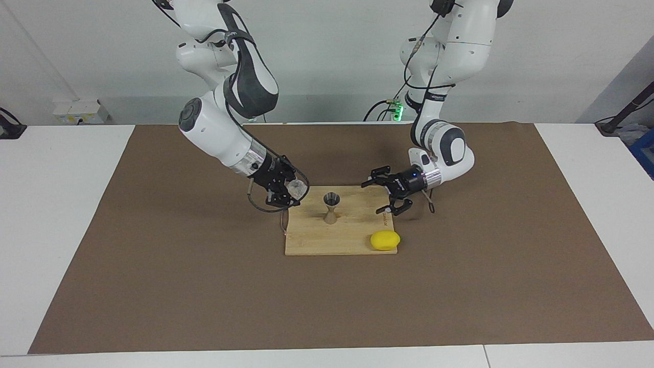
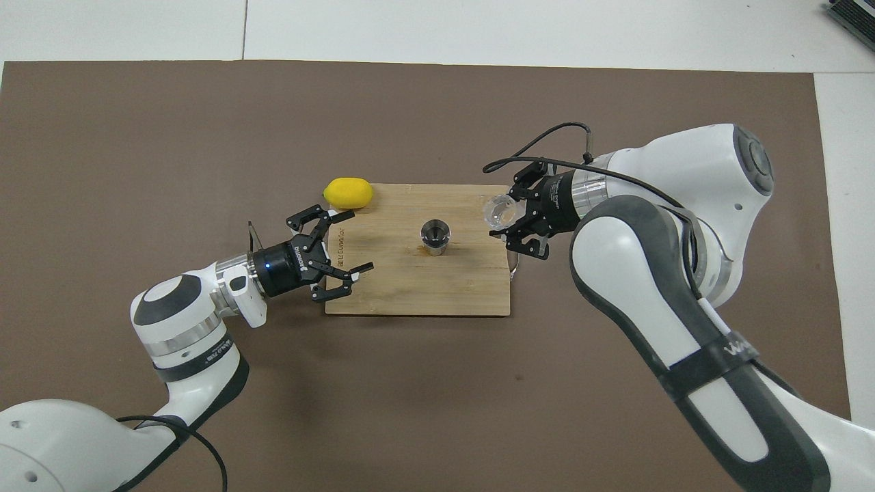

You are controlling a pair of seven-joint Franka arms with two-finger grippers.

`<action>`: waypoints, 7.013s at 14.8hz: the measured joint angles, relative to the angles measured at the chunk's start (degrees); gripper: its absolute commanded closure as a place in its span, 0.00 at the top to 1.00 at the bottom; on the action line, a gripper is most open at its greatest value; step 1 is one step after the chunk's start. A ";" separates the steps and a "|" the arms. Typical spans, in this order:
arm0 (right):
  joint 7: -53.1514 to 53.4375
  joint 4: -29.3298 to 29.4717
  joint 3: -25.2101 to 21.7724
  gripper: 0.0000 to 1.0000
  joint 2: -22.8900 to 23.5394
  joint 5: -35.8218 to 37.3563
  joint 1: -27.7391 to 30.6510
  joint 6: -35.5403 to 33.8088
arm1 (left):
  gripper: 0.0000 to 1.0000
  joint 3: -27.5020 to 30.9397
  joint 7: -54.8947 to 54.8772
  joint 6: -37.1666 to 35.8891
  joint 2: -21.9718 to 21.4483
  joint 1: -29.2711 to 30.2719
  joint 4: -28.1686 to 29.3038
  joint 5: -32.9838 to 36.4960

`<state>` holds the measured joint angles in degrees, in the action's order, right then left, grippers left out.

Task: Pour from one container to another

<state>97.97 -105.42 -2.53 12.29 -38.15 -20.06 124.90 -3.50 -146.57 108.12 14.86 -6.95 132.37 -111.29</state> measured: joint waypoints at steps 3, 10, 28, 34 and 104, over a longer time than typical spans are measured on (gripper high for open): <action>0.05 -0.06 0.01 0.00 0.07 0.14 -1.08 0.15 | 1.00 0.10 0.00 -3.55 -0.85 6.27 0.78 8.15; -0.12 -1.69 0.03 0.00 0.10 1.51 -2.84 -2.80 | 1.00 0.55 0.00 -14.61 -2.29 25.44 -0.91 33.14; 16.62 9.16 0.04 0.00 3.70 15.25 -4.89 -5.90 | 1.00 0.25 18.55 -17.93 -8.00 31.58 -30.65 81.33; 17.24 9.51 0.05 0.00 4.75 16.14 -7.11 -6.00 | 1.00 -0.30 41.01 -14.44 -14.08 22.66 -31.65 91.96; 16.45 30.25 0.64 0.00 17.31 25.79 -8.50 -28.92 | 1.00 -2.72 138.73 -14.27 -18.78 6.57 -34.03 113.25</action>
<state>114.41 -75.17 -1.89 29.60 -12.35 -28.56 95.97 -6.22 -7.83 93.85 -3.91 -0.38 98.33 1.96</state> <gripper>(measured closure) 0.498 0.000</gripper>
